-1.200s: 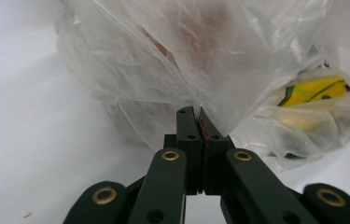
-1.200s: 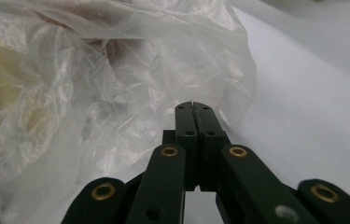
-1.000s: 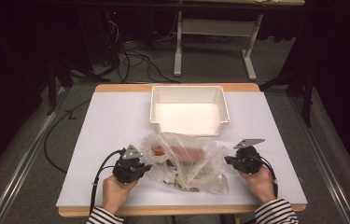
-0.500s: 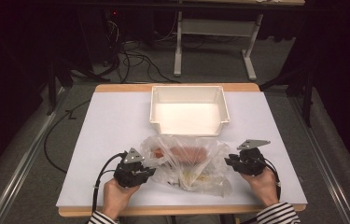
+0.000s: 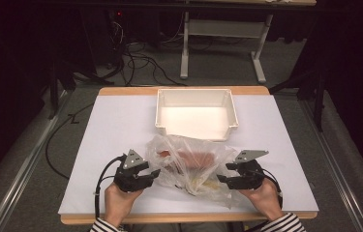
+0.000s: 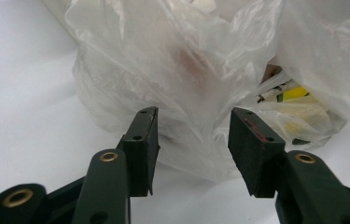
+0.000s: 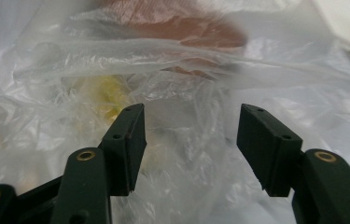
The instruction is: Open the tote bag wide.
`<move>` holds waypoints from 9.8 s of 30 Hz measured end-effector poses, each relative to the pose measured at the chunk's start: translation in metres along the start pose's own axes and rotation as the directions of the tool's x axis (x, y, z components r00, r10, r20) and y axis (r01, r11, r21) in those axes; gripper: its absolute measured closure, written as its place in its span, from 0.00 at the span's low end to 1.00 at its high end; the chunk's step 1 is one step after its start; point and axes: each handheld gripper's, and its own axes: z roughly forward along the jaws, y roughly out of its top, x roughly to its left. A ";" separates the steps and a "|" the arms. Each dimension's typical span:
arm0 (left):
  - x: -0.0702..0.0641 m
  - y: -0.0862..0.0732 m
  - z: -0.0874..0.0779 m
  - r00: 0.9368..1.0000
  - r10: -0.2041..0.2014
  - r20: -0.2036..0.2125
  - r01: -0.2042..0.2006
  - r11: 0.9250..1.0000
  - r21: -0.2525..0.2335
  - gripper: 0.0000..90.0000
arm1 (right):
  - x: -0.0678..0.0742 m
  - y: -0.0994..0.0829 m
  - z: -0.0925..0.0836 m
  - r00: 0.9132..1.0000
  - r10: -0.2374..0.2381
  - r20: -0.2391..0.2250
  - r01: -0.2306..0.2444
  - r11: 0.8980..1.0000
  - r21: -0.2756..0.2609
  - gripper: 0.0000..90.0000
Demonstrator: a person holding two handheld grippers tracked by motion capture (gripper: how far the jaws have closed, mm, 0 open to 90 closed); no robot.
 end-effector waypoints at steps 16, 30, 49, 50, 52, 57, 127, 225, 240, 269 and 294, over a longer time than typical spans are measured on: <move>-0.002 0.011 -0.001 1.000 0.010 0.002 -0.010 1.000 -0.028 0.56 | -0.003 -0.001 0.008 0.999 -0.030 -0.024 0.031 0.999 0.024 1.00; 0.004 0.014 0.007 1.000 0.012 0.000 -0.012 0.999 -0.030 0.83 | -0.030 0.007 -0.020 0.999 0.050 -0.010 -0.050 0.997 -0.058 1.00; 0.010 0.016 0.014 1.000 0.003 -0.004 -0.003 1.000 -0.017 1.00 | -0.089 0.005 -0.009 0.976 0.201 0.085 -0.200 0.979 -0.026 1.00; 0.010 0.016 0.014 1.000 0.005 -0.006 -0.005 1.000 -0.016 1.00 | -0.090 0.005 -0.007 0.975 0.206 0.087 -0.205 0.979 -0.021 1.00; 0.008 0.015 0.014 1.000 0.014 -0.008 -0.014 1.000 -0.005 1.00 | -0.092 0.005 -0.005 0.974 0.209 0.088 -0.209 0.978 -0.016 1.00; 0.007 0.008 0.015 0.997 0.067 -0.046 -0.065 0.997 0.037 1.00 | -0.101 0.000 0.009 0.966 0.228 0.122 -0.234 0.972 0.033 1.00; 0.007 0.040 0.029 0.998 0.026 -0.057 -0.022 0.997 0.078 1.00 | -0.051 0.011 -0.034 0.991 0.134 0.008 -0.133 0.987 -0.093 0.98; 0.036 0.014 -0.005 0.989 -0.117 -0.092 0.124 0.989 0.081 0.81 | -0.051 0.048 0.044 0.994 0.077 0.082 -0.091 0.978 0.190 0.95; -0.007 0.058 -0.010 0.999 -0.031 -0.032 0.032 0.998 0.047 0.66 | -0.044 0.050 0.045 0.996 0.057 0.064 -0.069 0.978 0.196 0.98; -0.008 0.048 0.051 0.996 0.004 -0.085 0.018 0.967 0.255 0.60 | -0.044 0.045 0.048 0.997 0.055 0.062 -0.068 0.973 0.222 0.98; 0.007 0.014 0.059 0.995 -0.015 -0.094 0.045 0.945 0.323 0.85 | -0.050 0.033 0.050 0.994 0.070 0.079 -0.089 0.957 0.275 0.97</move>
